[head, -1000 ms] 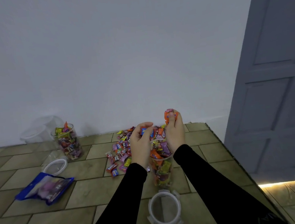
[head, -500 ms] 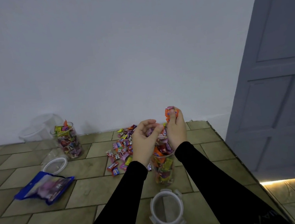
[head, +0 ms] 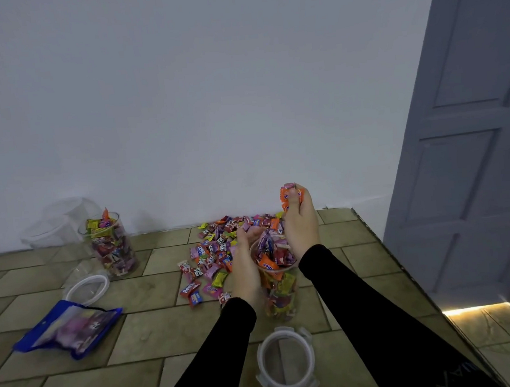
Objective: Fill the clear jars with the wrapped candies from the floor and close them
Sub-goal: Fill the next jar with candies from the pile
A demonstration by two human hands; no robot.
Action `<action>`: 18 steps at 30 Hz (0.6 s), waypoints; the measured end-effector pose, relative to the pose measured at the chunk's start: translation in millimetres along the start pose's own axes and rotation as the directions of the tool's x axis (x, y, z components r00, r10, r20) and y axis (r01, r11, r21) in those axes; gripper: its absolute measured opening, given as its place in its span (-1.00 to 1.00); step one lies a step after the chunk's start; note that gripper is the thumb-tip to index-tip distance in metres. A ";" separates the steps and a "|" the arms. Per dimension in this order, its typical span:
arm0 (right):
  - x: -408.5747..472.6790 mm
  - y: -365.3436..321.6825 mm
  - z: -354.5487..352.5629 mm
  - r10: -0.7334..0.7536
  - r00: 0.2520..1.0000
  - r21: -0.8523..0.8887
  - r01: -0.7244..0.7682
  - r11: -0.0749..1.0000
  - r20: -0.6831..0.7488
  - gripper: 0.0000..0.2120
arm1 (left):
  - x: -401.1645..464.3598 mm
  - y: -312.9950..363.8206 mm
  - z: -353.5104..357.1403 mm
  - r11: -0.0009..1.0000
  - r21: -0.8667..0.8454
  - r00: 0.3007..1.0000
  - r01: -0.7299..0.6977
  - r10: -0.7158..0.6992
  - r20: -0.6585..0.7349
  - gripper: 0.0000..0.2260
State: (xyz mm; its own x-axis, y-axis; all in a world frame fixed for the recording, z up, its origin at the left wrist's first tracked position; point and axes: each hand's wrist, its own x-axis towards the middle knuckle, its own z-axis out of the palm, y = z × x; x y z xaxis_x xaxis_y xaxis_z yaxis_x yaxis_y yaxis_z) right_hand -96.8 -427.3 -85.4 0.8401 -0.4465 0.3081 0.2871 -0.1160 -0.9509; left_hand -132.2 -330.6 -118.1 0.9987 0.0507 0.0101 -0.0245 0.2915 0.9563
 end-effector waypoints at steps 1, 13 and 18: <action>0.1 0.4 0.4 0.006 1.000 0.024 -0.006 1.000 0.008 -0.71 | -2.3 -1.0 1.1 0.995 -0.047 0.996 0.086 -0.085 0.022 -0.48; -5.5 -7.3 -5.6 -0.043 0.962 0.090 0.020 0.996 0.268 -0.77 | 2.7 -8.5 1.3 0.978 -0.127 0.986 0.167 -0.162 0.047 -0.22; -9.8 -9.8 -7.4 -0.060 0.954 0.105 0.031 0.994 0.292 -0.83 | 7.5 -5.4 1.5 0.980 -0.103 0.985 0.172 -0.169 0.038 -0.35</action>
State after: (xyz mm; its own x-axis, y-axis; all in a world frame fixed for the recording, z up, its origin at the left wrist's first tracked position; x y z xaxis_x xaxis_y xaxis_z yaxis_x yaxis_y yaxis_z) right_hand -111.3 -428.4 -79.3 0.9189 -0.1600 0.3605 0.3596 -0.0358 -0.9324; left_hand -124.5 -333.2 -122.8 0.9894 -0.0360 -0.1407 0.1435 0.3924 0.9086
